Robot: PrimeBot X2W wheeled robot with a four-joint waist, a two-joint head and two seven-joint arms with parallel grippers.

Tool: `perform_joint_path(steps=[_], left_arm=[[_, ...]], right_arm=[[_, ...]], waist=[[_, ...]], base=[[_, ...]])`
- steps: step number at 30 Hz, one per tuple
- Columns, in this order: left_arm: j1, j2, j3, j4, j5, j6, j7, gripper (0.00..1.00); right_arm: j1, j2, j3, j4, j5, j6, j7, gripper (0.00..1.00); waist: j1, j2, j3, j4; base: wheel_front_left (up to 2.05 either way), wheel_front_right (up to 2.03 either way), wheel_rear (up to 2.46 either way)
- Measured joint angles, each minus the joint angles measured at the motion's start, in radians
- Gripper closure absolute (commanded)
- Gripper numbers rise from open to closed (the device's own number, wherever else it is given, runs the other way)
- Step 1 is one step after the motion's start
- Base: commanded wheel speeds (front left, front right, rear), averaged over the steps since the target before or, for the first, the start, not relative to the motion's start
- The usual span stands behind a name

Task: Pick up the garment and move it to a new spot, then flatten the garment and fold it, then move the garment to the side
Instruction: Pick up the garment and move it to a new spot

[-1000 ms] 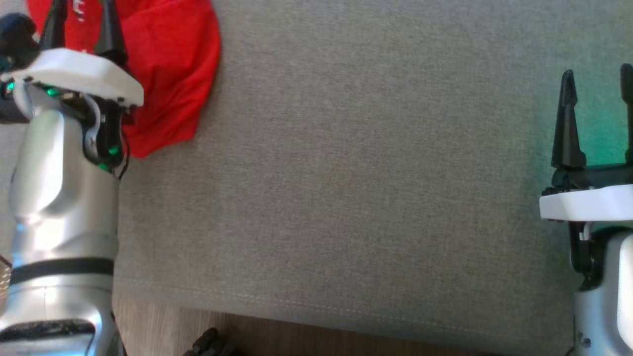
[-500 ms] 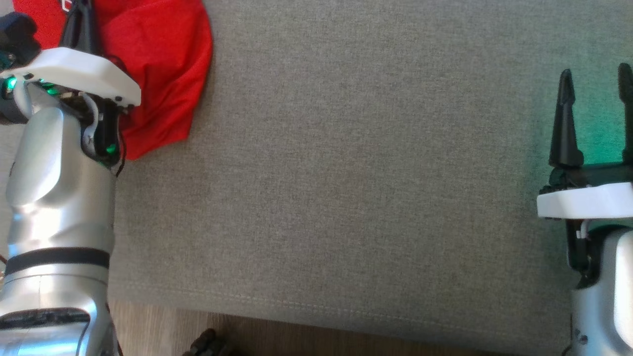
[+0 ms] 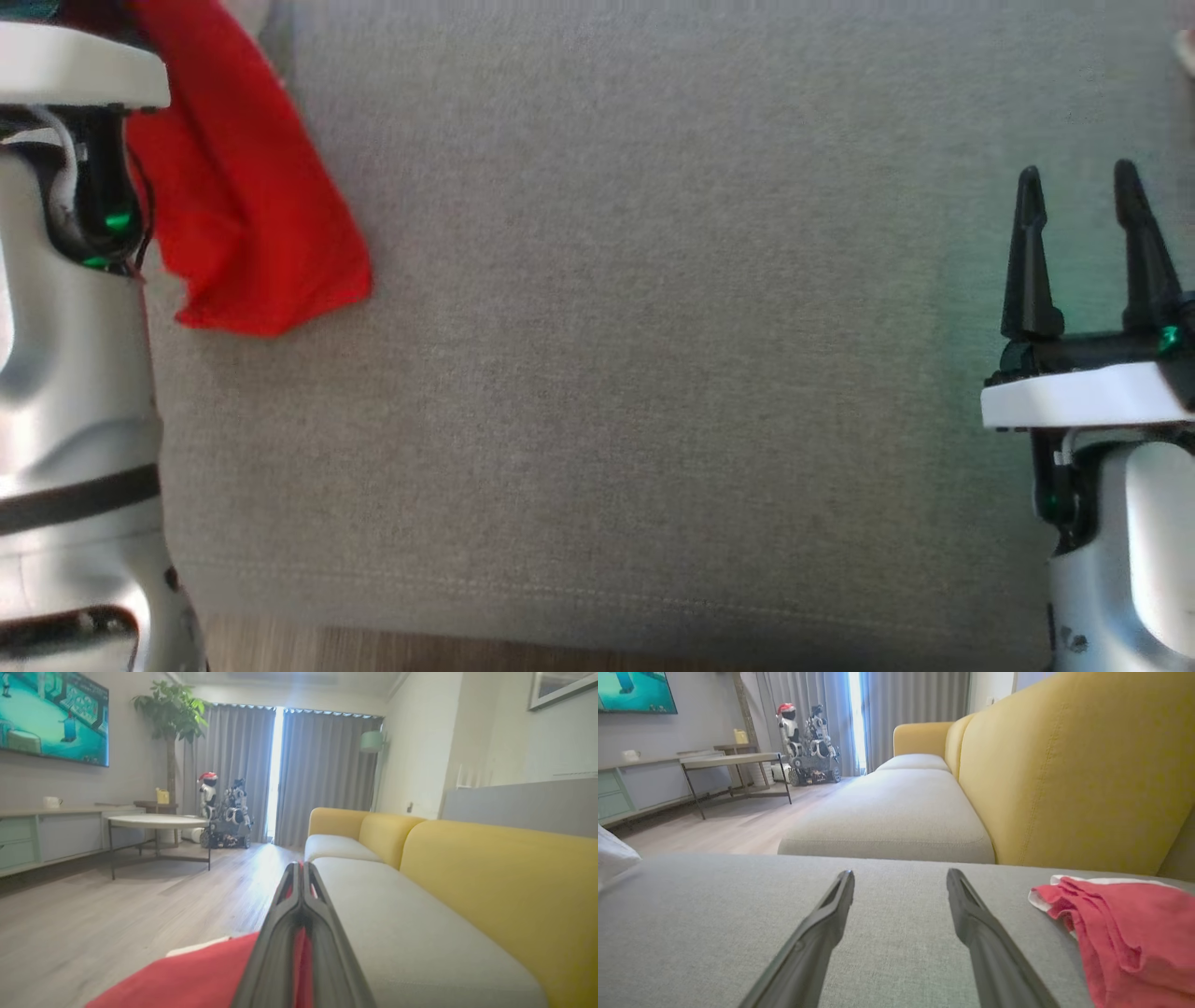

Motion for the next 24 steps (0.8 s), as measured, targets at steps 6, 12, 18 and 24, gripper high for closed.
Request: perform_joint_path(steps=[6,12,18,24], left_arm=[[0.018,0.001,-0.042,-0.146,0.010,-0.015,0.025,1.00],[0.017,-0.020,-0.137,-0.271,0.009,-0.029,0.129,1.00],[0.014,-0.065,-0.228,-0.274,0.021,-0.032,0.176,1.00],[-0.005,-0.111,-0.341,-0.192,0.025,-0.020,0.185,1.00]], right_arm=[[-0.002,0.005,0.004,0.058,0.052,0.000,-0.039,0.00],[-0.007,0.006,0.013,0.085,0.099,0.000,-0.066,0.00],[-0.024,0.008,0.031,0.081,0.132,0.000,-0.079,0.00],[-0.045,0.008,0.054,0.054,0.175,0.000,-0.083,0.00]], waist=[[0.0000,0.0000,-0.063,-0.057],[0.0000,0.0000,-0.090,-0.148],[0.0000,0.0000,-0.080,-0.221],[0.0000,0.0000,-0.040,-0.318]], base=[[0.00,0.00,0.00],[0.00,0.00,0.00],[0.00,0.00,0.00],[0.00,0.00,0.00]])
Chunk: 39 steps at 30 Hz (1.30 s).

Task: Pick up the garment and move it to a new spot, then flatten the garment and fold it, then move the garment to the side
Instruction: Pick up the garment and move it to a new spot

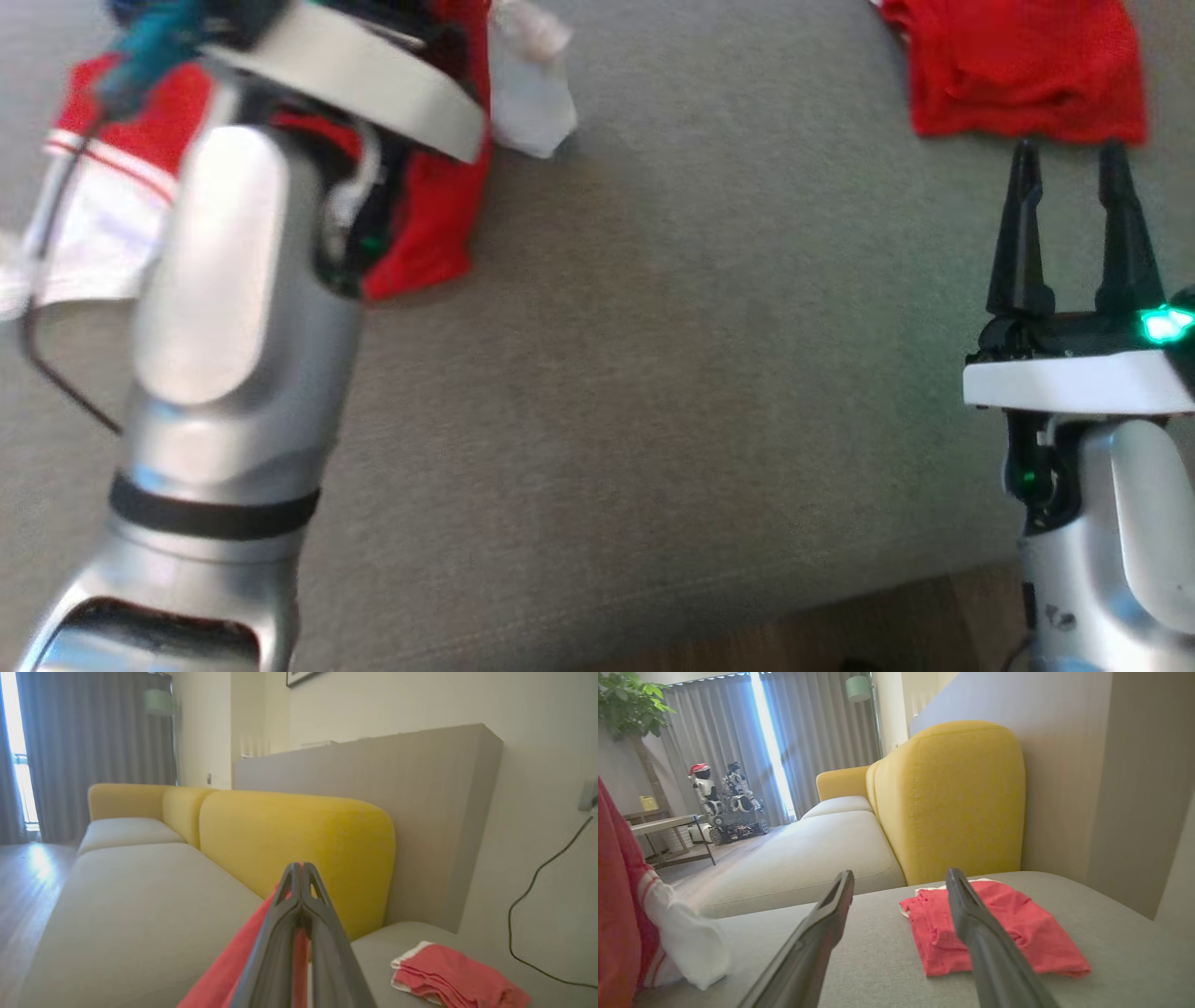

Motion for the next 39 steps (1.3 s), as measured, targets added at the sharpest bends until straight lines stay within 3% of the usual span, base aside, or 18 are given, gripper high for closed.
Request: perform_joint_path(steps=[4,8,9,11,12,13,14,15,19,23,27,31,35,39], left_arm=[[-0.011,-0.008,-0.114,0.076,-0.040,0.029,-0.030,1.00],[-0.011,-0.008,-0.295,0.127,-0.167,0.096,-0.075,1.00],[-0.011,-0.008,-0.341,0.144,-0.192,0.112,-0.087,0.91],[-0.010,-0.007,-0.421,0.180,-0.231,0.132,-0.105,0.87],[-0.009,-0.006,-0.458,0.194,-0.250,0.140,-0.111,0.76],[-0.008,-0.006,-0.494,0.208,-0.266,0.142,-0.121,0.55],[-0.007,-0.007,-0.526,0.218,-0.279,0.148,-0.128,0.12],[-0.005,-0.006,-0.555,0.225,-0.291,0.149,-0.138,0.00],[-0.003,-0.006,-0.621,0.269,-0.326,0.160,-0.162,0.00],[-0.005,-0.004,-0.584,0.277,-0.354,0.193,-0.177,0.00],[-0.004,0.005,-0.458,0.213,-0.330,0.213,-0.178,0.00],[0.042,0.049,-0.316,0.107,-0.279,0.218,-0.185,0.00],[0.210,0.100,-0.199,0.024,-0.243,0.205,-0.185,0.00],[0.400,0.112,-0.097,-0.034,-0.224,0.189,-0.185,0.00]], right_arm=[[-0.015,0.000,0.005,-0.014,0.030,0.000,-0.004,0.00],[-0.015,0.000,0.010,-0.024,0.056,0.000,-0.004,0.00],[-0.016,0.000,0.012,-0.025,0.061,0.000,-0.004,0.00],[-0.016,0.001,0.021,-0.026,0.072,0.000,-0.004,0.00],[-0.016,0.001,0.023,-0.027,0.075,0.000,-0.004,0.00],[-0.016,0.001,0.023,-0.028,0.075,0.000,-0.004,0.00],[-0.016,0.001,0.022,-0.029,0.075,0.000,-0.004,0.00],[-0.016,0.001,0.021,-0.029,0.075,0.000,-0.004,0.00],[-0.016,0.001,0.018,-0.029,0.074,0.000,-0.004,0.00],[-0.015,0.001,0.025,-0.029,0.068,0.000,-0.004,0.00],[-0.009,0.001,0.027,-0.029,0.044,0.000,-0.004,0.00],[-0.003,0.001,0.028,-0.021,0.013,0.000,-0.004,0.00],[0.033,0.001,0.033,-0.006,-0.020,0.000,-0.004,0.00],[0.079,0.001,0.023,0.004,-0.036,0.000,-0.004,0.00]], waist=[[0.0000,0.0000,0.035,-0.066],[0.0000,0.0000,0.067,-0.128],[0.0000,0.0000,0.074,-0.143],[0.0000,0.0000,0.086,-0.170],[0.0000,0.0000,0.090,-0.181],[0.0000,0.0000,0.094,-0.189],[0.0000,0.0000,0.097,-0.195],[0.0000,0.0000,0.099,-0.197],[0.0000,0.0000,0.087,-0.179],[0.0000,0.0000,0.065,-0.144],[0.0000,0.0000,0.037,-0.095],[0.0000,0.0000,0.003,-0.033],[0.0000,0.0000,-0.040,0.033],[0.0000,0.0000,-0.081,0.101]], base=[[0.00,0.00,0.00],[0.00,0.00,0.00],[0.00,0.00,0.00],[0.00,0.00,0.00],[0.00,0.00,0.00],[0.00,0.00,0.00],[0.00,0.00,0.00],[0.00,0.00,0.00],[0.00,0.00,0.00],[0.00,0.00,0.00],[0.00,0.00,0.00],[0.00,0.00,0.00],[0.00,0.00,0.00],[0.00,0.00,0.00]])
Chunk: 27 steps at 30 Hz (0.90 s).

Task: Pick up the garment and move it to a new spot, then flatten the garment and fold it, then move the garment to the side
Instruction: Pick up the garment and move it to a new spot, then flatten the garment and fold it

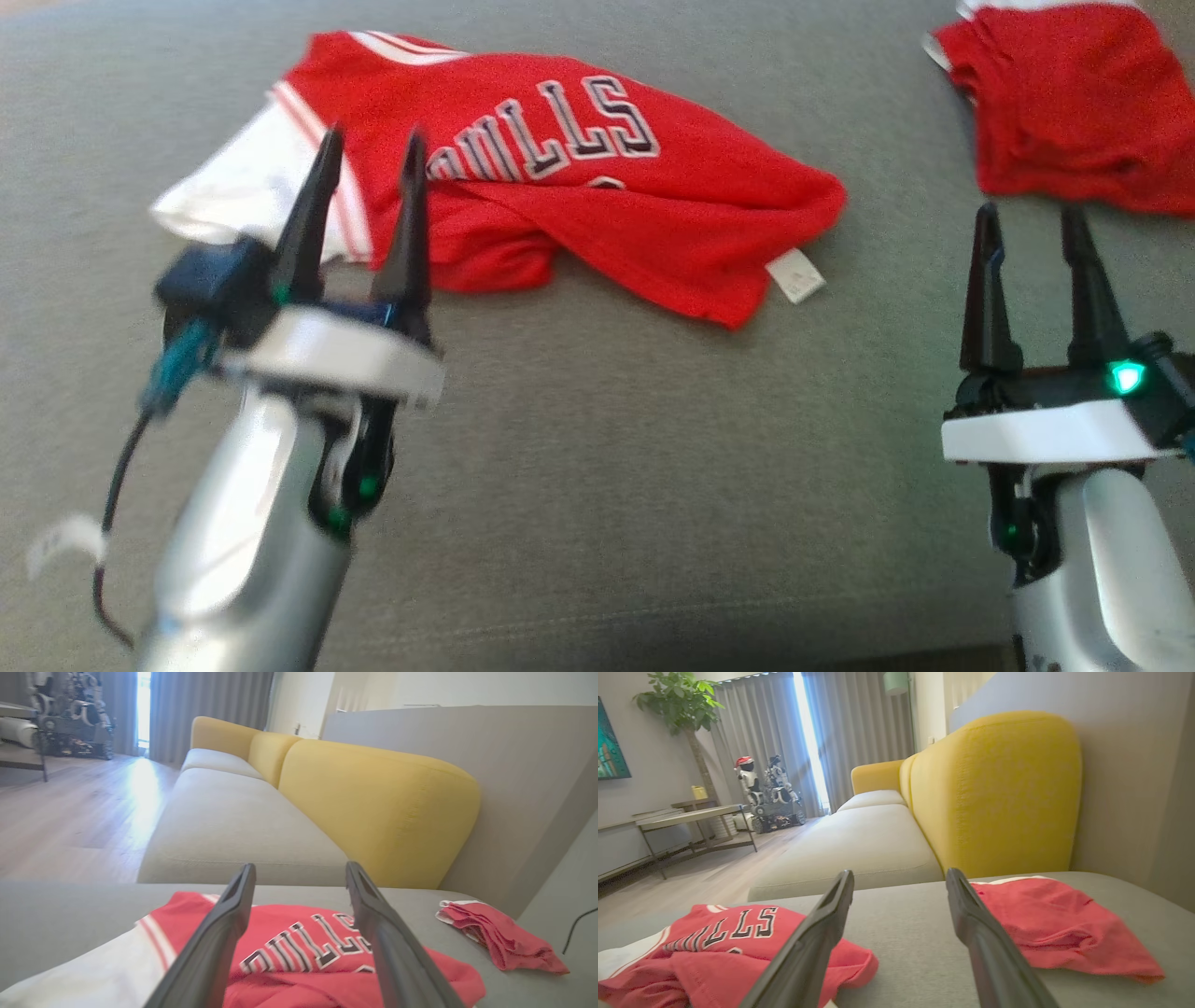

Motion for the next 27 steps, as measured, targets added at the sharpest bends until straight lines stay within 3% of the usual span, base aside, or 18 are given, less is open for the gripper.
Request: perform_joint_path(steps=[4,7,10,14,18,23,27], left_arm=[[0.147,-0.012,0.075,-0.030,0.040,-0.032,0.000,0.00],[0.230,-0.058,0.142,-0.049,0.052,-0.052,0.000,0.00],[0.287,-0.100,0.180,-0.057,0.076,-0.074,0.000,0.00],[0.311,-0.110,0.211,-0.060,0.086,-0.091,0.000,0.00],[0.313,-0.113,0.211,-0.071,0.100,-0.112,0.000,0.00],[0.304,-0.114,0.203,-0.075,0.081,-0.110,0.000,0.00],[0.289,-0.114,0.182,-0.079,0.062,-0.094,0.000,0.00]], right_arm=[[0.021,0.000,0.002,0.015,-0.017,0.000,0.000,0.00],[0.042,0.000,0.003,0.025,-0.017,0.000,0.000,0.00],[0.068,0.000,-0.001,0.027,-0.020,0.000,0.001,0.00],[0.080,0.000,-0.001,0.027,-0.020,0.000,0.007,0.00],[0.079,0.000,0.005,0.024,-0.031,0.000,0.019,0.00],[0.075,0.000,0.028,0.016,-0.044,0.000,0.039,0.00],[0.047,0.000,0.105,0.019,-0.078,0.000,0.074,0.00]], waist=[[0.0000,0.0000,-0.041,0.058],[0.0000,0.0000,-0.071,0.093],[0.0000,0.0000,-0.091,0.123],[0.0000,0.0000,-0.104,0.146],[0.0000,0.0000,-0.106,0.164],[0.0000,0.0000,-0.090,0.181],[0.0000,0.0000,-0.077,0.200]], base=[[0.00,0.00,0.00],[0.00,0.00,0.00],[0.00,0.00,0.00],[0.00,0.00,0.00],[0.00,0.00,0.00],[0.00,0.00,0.00],[0.00,0.00,0.00]])
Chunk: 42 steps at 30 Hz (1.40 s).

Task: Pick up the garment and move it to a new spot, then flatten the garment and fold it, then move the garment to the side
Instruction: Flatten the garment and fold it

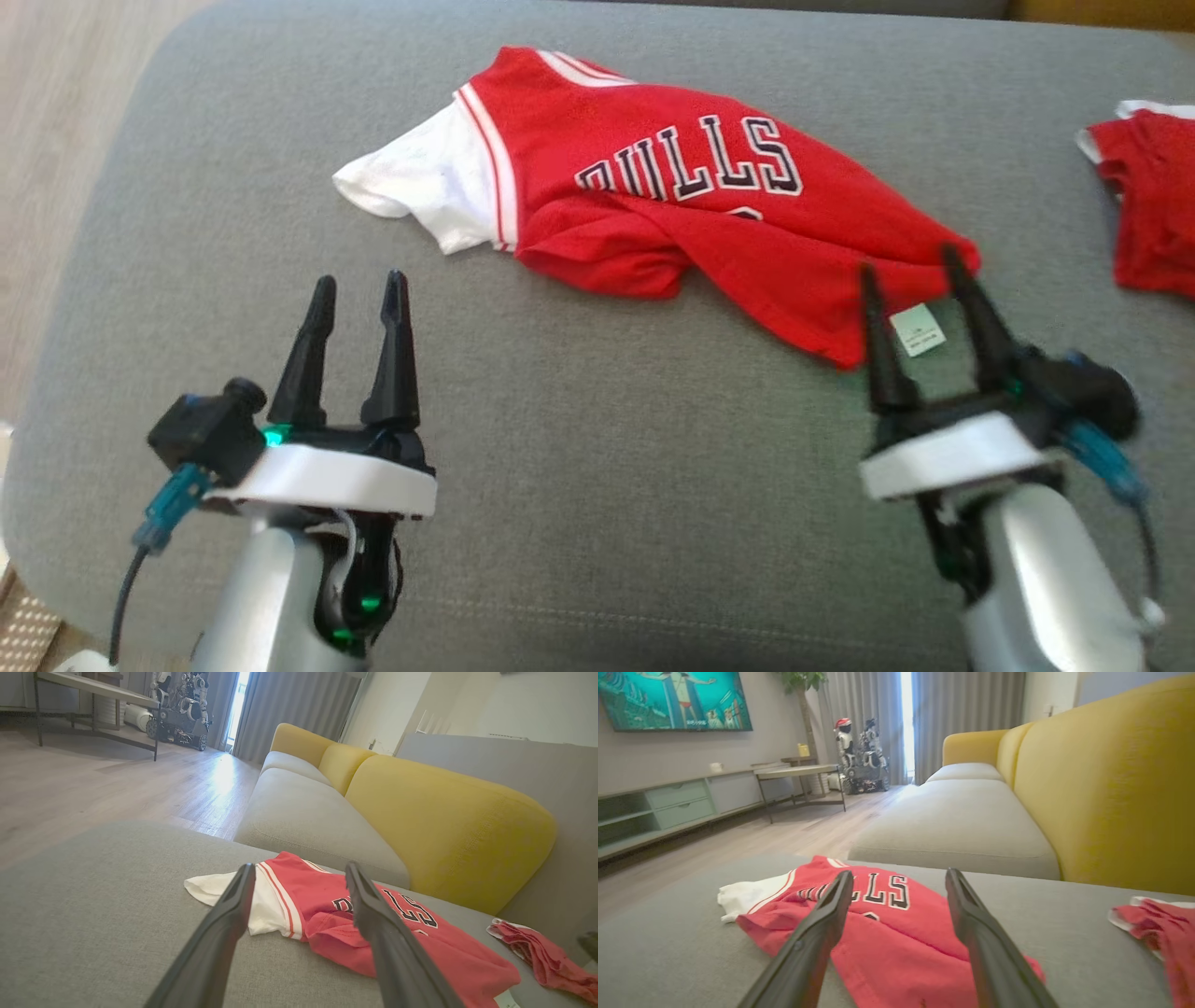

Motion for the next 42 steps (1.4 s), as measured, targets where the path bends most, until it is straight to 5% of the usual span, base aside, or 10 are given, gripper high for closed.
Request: perform_joint_path(steps=[4,11,21,42], left_arm=[[-0.001,-0.002,-0.013,-0.003,-0.076,0.010,0.000,0.00],[-0.042,-0.003,-0.036,-0.003,-0.099,0.018,0.000,0.00],[-0.069,-0.006,-0.076,-0.001,-0.123,0.026,0.000,0.00],[-0.082,-0.007,-0.119,0.001,-0.174,0.041,0.000,0.00]], right_arm=[[-0.078,-0.020,0.117,0.028,-0.029,0.000,0.071,0.00],[-0.223,-0.149,0.333,0.131,-0.017,0.000,0.184,0.00],[-0.461,-0.244,0.583,0.295,0.085,0.000,0.215,0.00],[-0.662,-0.265,0.778,0.567,0.160,0.000,0.189,0.00]], waist=[[0.0000,0.0000,0.019,0.025],[0.0001,0.0000,0.068,0.074],[0.0001,0.0000,0.129,0.137],[0.0001,0.0000,0.171,0.249]], base=[[0.00,0.00,0.00],[0.00,0.00,0.00],[0.00,0.00,0.00],[0.00,0.00,0.00]])
